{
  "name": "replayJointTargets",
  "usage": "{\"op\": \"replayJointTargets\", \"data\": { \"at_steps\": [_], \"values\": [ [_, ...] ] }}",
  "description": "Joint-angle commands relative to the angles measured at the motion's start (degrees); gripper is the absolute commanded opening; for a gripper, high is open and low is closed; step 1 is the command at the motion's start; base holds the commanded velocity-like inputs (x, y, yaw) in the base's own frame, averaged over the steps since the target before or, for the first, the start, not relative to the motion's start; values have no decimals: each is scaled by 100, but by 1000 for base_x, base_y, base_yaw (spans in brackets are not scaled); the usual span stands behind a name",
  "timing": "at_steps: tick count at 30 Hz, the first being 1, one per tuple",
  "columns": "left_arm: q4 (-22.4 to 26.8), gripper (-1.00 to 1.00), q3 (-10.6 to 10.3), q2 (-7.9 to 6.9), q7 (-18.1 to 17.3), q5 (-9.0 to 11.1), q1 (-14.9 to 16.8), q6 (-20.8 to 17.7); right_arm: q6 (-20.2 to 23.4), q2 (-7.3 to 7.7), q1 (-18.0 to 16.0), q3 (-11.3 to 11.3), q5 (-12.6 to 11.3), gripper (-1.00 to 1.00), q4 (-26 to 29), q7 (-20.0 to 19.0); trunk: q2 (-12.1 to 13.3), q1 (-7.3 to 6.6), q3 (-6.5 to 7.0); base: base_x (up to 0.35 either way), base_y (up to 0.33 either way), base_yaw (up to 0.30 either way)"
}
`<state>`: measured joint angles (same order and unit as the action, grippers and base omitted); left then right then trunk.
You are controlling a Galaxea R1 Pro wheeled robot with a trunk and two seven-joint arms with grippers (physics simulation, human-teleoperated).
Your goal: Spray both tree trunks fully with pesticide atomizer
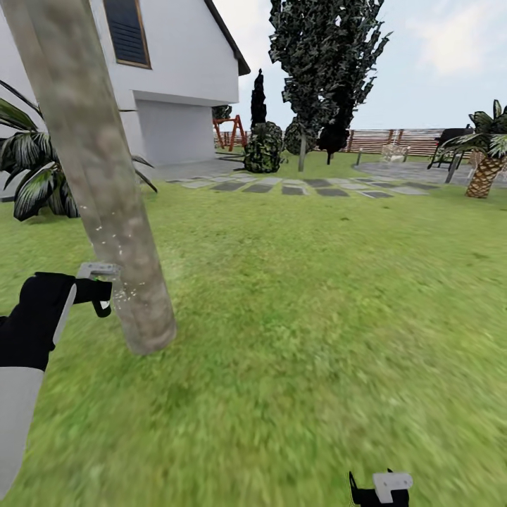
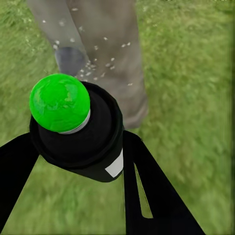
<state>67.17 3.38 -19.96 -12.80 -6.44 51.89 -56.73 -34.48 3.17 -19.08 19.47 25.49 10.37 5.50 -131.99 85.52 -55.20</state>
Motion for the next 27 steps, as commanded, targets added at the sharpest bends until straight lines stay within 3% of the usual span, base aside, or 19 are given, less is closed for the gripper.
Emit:
{"op": "replayJointTargets", "data": {
  "at_steps": [1, 5, 10, 17, 20, 27],
  "values": [
    [4, -100, 5, 1, -56, -62, 5, -22, -15, -1, -5, 20, 61, 100, -9, 39, -2, 0, -5, 107, -258, 0],
    [-9, -100, 5, 1, -56, -49, -17, -19, -15, -1, -4, 16, 61, 100, -9, 39, -2, 0, -5, 84, -263, 0],
    [-42, -100, 5, 39, -39, -49, -392, -6, -15, -1, -3, 15, 61, 100, -10, 39, -2, 0, -5, 10, -270, 0],
    [-156, -100, 14, 45, 121, -50, -512, 21, -15, -7, -2, 13, 61, 100, -11, 39, -2, 0, -5, 0, -274, 16],
    [-212, -100, 70, 45, 347, -52, -521, 37, -15, -12, -3, 13, 61, 100, -9, 39, -2, 0, -5, 0, -274, 202],
    [-160, -100, 71, 45, 417, -36, -516, 20, -15, -18, -5, 13, 61, 100, -9, 39, -2, 0, -5, 28, -274, 271]
  ]
}}
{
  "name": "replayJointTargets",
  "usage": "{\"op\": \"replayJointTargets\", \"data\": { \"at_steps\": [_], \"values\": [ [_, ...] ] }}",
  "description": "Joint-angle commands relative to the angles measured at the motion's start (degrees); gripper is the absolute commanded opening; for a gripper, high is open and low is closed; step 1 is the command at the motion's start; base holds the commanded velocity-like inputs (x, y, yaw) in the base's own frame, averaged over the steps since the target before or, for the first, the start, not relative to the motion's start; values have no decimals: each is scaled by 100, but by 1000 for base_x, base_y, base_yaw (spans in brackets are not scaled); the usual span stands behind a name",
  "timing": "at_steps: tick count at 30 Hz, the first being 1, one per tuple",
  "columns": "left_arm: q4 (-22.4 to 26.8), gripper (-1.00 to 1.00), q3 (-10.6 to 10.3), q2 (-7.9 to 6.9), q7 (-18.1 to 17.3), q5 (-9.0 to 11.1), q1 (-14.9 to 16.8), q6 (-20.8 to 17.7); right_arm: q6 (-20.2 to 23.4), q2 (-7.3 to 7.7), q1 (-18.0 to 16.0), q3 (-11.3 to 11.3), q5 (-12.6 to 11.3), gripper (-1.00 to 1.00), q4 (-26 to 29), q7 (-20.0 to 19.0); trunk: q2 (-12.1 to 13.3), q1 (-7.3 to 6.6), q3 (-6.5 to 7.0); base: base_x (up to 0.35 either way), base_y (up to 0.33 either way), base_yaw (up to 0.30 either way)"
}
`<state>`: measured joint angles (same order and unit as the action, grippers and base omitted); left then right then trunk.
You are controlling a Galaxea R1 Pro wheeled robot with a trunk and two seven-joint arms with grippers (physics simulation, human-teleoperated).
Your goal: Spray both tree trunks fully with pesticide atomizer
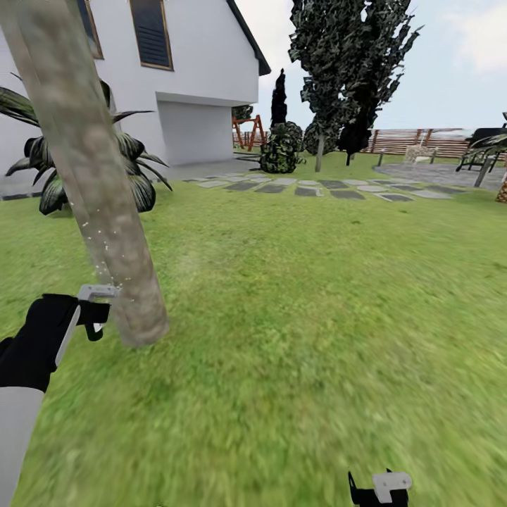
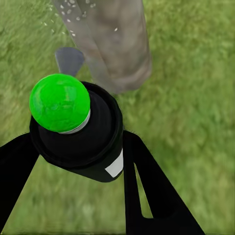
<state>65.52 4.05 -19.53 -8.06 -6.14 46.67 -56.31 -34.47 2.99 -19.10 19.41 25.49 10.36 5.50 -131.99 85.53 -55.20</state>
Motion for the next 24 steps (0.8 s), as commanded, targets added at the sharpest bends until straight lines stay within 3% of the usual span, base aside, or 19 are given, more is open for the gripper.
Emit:
{"op": "replayJointTargets", "data": {
  "at_steps": [1, 6, 14, 24],
  "values": [
    [8, -100, 3, 2, -57, -65, 8, -25, -16, 0, -5, 19, 61, 100, -9, 39, -2, 0, -5, 105, -273, 277],
    [5, -100, 3, 2, -56, -71, 14, -29, -18, 0, -3, 19, 61, 100, -10, 39, -2, 0, -5, 198, -221, 251],
    [13, -100, 1, 2, -48, -71, 59, -40, -16, 0, -4, 19, 61, 100, -12, 39, -2, 0, -5, 227, -163, 23],
    [179, -100, 2, 5, -23, -82, 72, -51, -15, 0, -3, 19, 61, 100, -15, 39, -2, 0, -5, 21, -11, 198]
  ]
}}
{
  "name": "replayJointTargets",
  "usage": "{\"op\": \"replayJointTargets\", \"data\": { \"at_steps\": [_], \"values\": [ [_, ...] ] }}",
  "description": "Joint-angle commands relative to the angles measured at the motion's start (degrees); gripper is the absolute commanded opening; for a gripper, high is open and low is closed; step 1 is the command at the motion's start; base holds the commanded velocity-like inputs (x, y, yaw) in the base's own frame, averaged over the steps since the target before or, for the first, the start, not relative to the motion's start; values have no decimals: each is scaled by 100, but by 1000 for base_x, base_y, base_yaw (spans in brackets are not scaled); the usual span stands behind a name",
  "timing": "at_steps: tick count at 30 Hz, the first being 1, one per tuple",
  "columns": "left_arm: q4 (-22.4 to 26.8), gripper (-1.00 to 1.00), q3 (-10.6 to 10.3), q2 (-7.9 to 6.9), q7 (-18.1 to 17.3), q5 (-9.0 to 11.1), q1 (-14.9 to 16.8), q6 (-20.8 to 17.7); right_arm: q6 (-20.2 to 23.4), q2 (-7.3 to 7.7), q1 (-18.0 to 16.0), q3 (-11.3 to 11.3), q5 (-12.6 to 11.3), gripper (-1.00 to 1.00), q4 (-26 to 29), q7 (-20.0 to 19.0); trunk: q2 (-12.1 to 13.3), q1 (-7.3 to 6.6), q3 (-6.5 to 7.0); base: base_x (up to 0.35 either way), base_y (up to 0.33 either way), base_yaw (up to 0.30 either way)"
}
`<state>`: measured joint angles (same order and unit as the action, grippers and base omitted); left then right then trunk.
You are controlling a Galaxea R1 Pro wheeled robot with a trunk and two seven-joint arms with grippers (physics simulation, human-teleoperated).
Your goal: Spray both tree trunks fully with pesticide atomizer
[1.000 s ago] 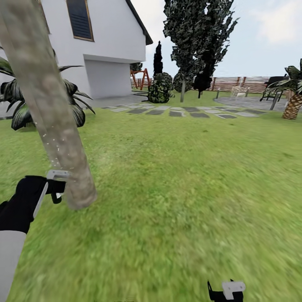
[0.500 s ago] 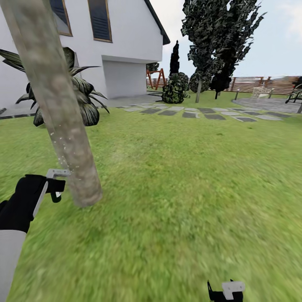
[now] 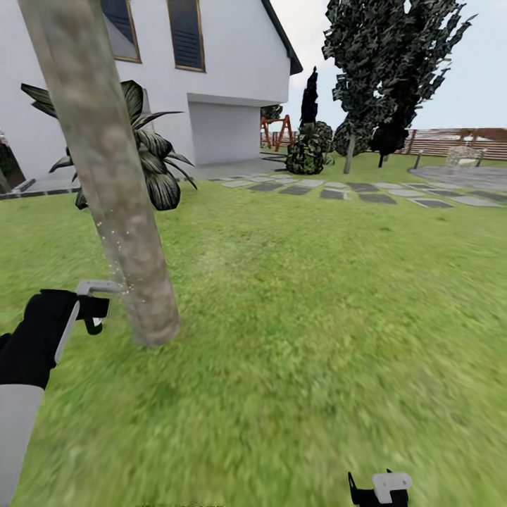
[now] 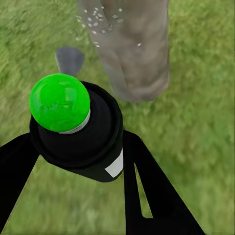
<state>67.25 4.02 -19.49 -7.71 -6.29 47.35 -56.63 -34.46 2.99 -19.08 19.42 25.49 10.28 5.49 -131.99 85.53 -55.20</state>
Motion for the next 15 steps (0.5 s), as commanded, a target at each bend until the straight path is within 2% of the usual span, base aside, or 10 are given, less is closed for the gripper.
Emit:
{"op": "replayJointTargets", "data": {
  "at_steps": [1, 5, 15],
  "values": [
    [51, -100, 4, 3, -51, -68, 11, -21, -17, 0, -3, 18, 62, 100, -8, 40, -2, -1, -5, 0, 0, 275],
    [121, -100, 16, 21, -22, -73, -17, -18, -17, 2, -4, 18, 62, 100, -4, 40, -2, -1, -5, 93, -119, 190],
    [129, -100, 27, 24, 192, -74, -42, -15, -17, 9, -4, 19, 62, 100, -8, 40, -2, -1, -5, 157, -227, 9]
  ]
}}
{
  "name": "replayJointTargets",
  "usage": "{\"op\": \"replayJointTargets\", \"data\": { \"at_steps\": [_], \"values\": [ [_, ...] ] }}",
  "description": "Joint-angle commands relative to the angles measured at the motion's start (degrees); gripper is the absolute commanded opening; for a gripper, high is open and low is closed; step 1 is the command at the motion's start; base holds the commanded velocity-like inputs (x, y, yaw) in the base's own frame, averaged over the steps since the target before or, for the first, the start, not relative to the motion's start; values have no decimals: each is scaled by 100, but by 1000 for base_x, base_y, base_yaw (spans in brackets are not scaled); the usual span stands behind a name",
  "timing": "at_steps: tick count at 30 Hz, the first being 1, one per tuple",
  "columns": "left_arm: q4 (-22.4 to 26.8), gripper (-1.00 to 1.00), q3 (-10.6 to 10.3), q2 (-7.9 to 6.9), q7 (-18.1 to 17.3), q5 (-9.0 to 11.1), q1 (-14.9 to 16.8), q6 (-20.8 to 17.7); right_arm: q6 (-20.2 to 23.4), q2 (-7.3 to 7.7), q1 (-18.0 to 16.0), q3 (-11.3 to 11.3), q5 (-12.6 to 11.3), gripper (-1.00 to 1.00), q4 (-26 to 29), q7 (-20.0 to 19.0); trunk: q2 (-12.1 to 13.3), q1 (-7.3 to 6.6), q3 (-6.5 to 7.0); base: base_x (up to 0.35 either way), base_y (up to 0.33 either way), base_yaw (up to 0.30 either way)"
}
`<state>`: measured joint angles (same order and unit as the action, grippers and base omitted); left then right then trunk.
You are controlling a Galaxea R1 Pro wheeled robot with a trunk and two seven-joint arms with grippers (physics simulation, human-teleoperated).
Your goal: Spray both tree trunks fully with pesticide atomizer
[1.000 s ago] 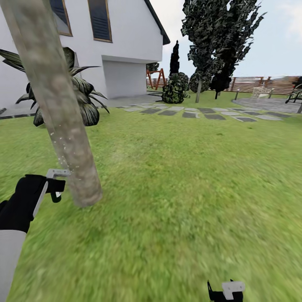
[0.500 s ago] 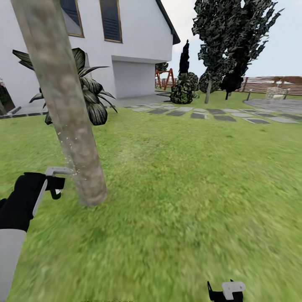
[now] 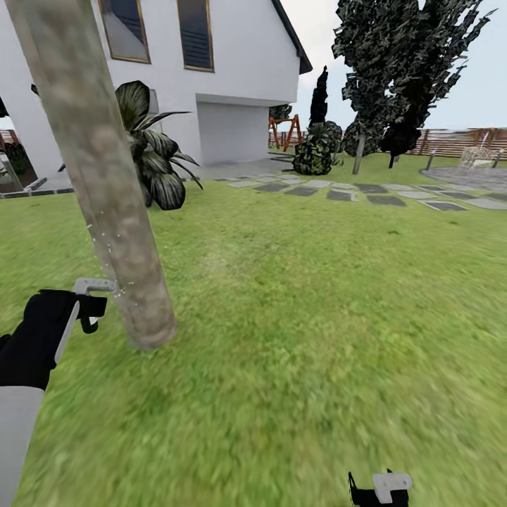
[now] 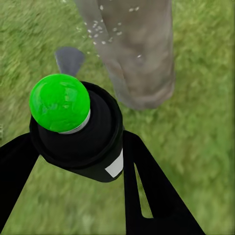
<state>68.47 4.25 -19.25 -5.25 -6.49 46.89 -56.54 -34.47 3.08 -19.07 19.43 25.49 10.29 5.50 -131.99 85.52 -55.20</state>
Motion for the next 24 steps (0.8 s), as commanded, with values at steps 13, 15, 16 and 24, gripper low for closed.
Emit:
{"op": "replayJointTargets", "data": {
  "at_steps": [13, 15, 16, 24],
  "values": [
    [8, -100, 12, -7, -11, -54, 5, -24, -20, -9, -4, 17, 61, 100, -8, 39, -2, 1, -5, 146, -240, 91],
    [8, -100, 4, -8, -11, -54, 5, -24, -17, -9, -6, 17, 61, 100, -9, 39, -2, 1, -5, 140, -243, 273],
    [5, -100, -4, -8, -9, -54, 5, -24, -17, -9, -7, 17, 61, 100, -10, 39, -2, 1, -5, 139, -243, 276],
    [-83, -100, -20, 7, -2, -47, -8, -20, -16, -9, -5, 17, 61, 100, -8, 39, -2, 1, -5, 190, -215, 257]
  ]
}}
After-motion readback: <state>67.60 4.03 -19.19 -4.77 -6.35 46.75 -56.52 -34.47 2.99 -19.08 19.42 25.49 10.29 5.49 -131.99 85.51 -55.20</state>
